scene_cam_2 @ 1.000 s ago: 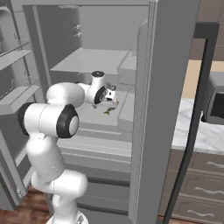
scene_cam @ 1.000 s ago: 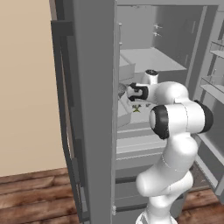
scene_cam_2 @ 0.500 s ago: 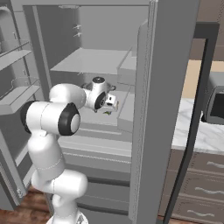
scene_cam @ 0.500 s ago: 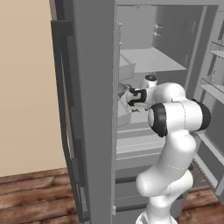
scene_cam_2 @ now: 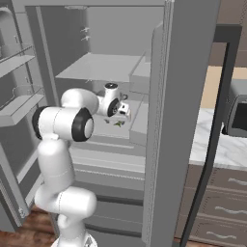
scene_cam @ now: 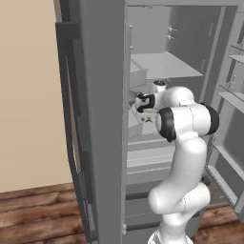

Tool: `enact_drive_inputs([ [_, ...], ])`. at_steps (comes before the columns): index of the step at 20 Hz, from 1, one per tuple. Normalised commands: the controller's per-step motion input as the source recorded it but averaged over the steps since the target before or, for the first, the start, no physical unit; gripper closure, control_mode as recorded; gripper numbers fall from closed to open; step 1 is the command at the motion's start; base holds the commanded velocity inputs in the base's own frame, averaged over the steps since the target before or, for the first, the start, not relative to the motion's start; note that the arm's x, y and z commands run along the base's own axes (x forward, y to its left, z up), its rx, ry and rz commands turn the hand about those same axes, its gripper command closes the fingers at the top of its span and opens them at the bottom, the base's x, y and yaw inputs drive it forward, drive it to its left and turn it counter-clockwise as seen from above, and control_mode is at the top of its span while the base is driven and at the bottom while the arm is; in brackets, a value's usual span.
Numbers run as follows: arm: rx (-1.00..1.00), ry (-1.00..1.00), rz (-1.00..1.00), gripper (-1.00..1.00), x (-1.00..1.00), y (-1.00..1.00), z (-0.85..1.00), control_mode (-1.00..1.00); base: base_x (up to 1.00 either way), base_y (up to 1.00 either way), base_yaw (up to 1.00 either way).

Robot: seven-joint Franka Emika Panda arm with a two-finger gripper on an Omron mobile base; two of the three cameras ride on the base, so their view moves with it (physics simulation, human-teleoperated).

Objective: Take the fish from the fridge and place it on the digital scale on the counter by the fridge. Wait a few seconds for a reading, then move it to the plate on the dining counter.

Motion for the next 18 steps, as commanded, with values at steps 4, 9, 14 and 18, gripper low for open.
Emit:
enact_drive_inputs([
  [4, 0.00, 0.11, -0.05, -1.00, 0.48, -0.11, 0.00, -1.00, 0.00, 0.00, 0.00],
  [9, 0.00, 0.00, -0.02, -1.00, 0.36, -0.09, -0.10, -1.00, 0.00, 0.00, 0.00],
  [14, 0.00, 0.00, 0.00, -1.00, 0.30, -0.11, -0.14, -1.00, 0.00, 0.00, 0.00],
  [18, 0.01, -0.05, 0.00, -1.00, 0.13, -0.07, -0.37, -1.00, 0.00, 0.00, 0.00],
])
